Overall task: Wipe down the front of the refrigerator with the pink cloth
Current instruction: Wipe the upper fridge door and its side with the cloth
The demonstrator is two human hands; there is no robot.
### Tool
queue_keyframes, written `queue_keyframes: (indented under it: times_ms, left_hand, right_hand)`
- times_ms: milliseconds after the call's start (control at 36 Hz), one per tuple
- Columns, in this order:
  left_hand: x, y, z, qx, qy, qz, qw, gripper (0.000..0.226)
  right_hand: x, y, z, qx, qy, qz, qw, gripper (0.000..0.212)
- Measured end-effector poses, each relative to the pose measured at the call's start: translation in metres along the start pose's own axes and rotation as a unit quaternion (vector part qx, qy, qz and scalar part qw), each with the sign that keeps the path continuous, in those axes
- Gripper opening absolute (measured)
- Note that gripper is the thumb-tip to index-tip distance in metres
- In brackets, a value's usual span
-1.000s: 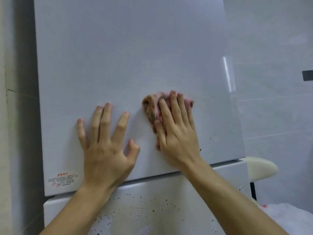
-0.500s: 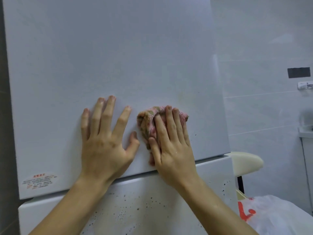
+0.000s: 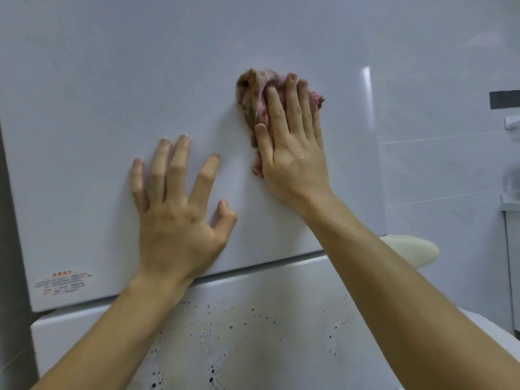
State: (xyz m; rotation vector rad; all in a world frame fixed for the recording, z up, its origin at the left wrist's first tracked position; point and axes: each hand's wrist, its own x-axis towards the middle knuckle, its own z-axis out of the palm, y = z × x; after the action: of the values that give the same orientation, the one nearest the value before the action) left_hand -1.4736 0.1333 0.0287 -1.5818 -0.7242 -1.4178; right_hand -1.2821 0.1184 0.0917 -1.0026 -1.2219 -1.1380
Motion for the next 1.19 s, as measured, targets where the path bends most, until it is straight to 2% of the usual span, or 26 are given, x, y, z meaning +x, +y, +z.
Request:
queue_keyframes:
  times_ms: [83,250,556,750,944,1056,1194]
  left_hand:
    - [-0.001,0.001,0.003,-0.002,0.008,-0.004,1.0,0.059]
    - [0.0,0.003,0.003,-0.004,0.005,-0.011,1.0,0.059]
    - [0.002,0.009,0.009,0.012,-0.009,-0.012,1.0,0.065]
    - [0.001,0.011,0.013,0.026,-0.022,-0.005,0.999,0.077]
    - [0.003,0.008,0.009,0.032,-0.051,0.004,0.998,0.08]
    - [0.003,0.009,0.01,0.041,-0.054,0.01,0.998,0.08]
    - [0.001,0.008,0.013,0.045,-0.039,0.014,0.998,0.08]
  right_hand:
    - [-0.046,0.0,-0.007,-0.015,0.004,-0.007,1.0,0.057]
    - [-0.129,0.009,-0.027,-0.052,-0.062,0.002,0.997,0.06]
    - [-0.026,0.033,-0.015,-0.048,-0.014,0.026,0.998,0.062]
    - [-0.066,0.034,-0.027,-0.018,-0.048,0.064,0.997,0.061]
    - [-0.114,0.055,-0.044,-0.036,-0.079,0.032,0.996,0.062]
    - [-0.09,0.061,-0.042,-0.04,-0.069,0.035,0.996,0.062]
    - [-0.019,0.069,-0.037,-0.01,-0.065,0.11,0.992,0.064]
